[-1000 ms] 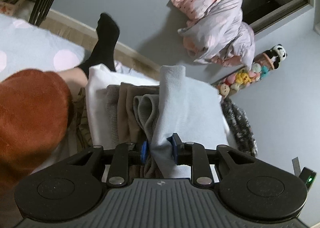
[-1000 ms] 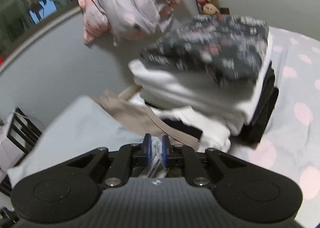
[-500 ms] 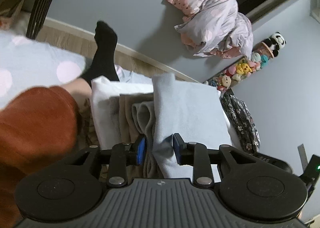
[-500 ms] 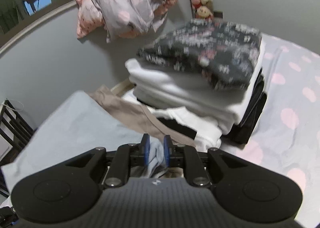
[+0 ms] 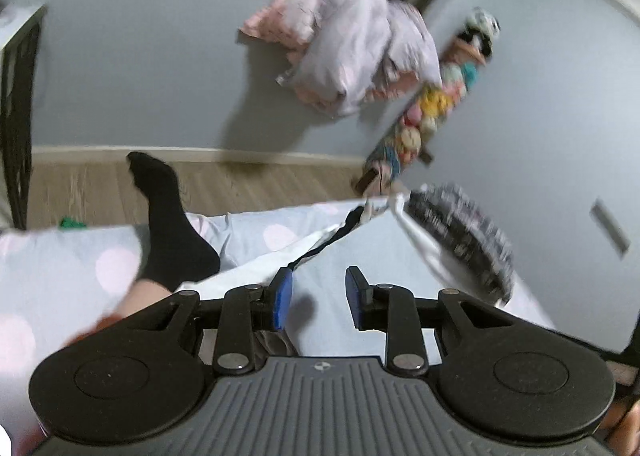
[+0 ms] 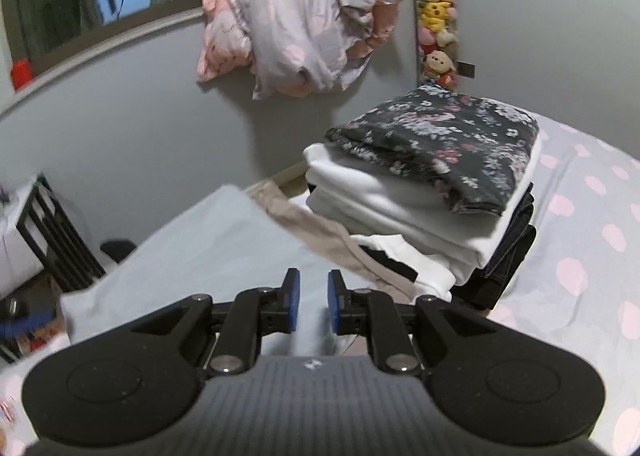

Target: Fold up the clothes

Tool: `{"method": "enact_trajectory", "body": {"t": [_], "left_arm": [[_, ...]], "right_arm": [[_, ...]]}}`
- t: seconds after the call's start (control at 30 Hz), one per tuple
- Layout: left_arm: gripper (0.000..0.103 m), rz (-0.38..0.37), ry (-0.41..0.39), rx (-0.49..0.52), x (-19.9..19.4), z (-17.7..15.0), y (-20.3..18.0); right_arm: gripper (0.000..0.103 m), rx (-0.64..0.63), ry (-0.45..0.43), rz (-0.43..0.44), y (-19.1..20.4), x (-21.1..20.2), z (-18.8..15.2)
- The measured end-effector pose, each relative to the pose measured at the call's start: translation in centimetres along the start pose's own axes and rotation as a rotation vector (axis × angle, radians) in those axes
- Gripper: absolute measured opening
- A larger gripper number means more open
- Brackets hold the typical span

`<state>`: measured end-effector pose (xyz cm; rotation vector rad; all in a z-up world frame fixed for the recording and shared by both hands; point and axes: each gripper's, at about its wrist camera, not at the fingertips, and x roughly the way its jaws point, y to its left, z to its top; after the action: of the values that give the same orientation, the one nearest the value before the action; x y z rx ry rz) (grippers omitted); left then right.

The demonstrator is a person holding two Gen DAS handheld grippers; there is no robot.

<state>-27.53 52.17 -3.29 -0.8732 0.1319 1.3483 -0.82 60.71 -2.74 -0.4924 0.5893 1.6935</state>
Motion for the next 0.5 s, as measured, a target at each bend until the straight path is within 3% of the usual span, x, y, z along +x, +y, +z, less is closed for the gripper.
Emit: {"method": "enact_trajectory", "body": {"t": [0.2, 0.5], "left_arm": [[0.031, 0.050, 0.082, 0.072, 4.9, -0.7, 0.5], [0.035, 0.003, 0.146, 0.073, 9.0, -1.1, 1.9]], "right_arm": [[0.015, -0.010, 0.049, -0.048, -0.9, 3.4, -1.2], [0.014, 0.064, 0.109, -0.090, -3.5, 8.8, -2.3]]}}
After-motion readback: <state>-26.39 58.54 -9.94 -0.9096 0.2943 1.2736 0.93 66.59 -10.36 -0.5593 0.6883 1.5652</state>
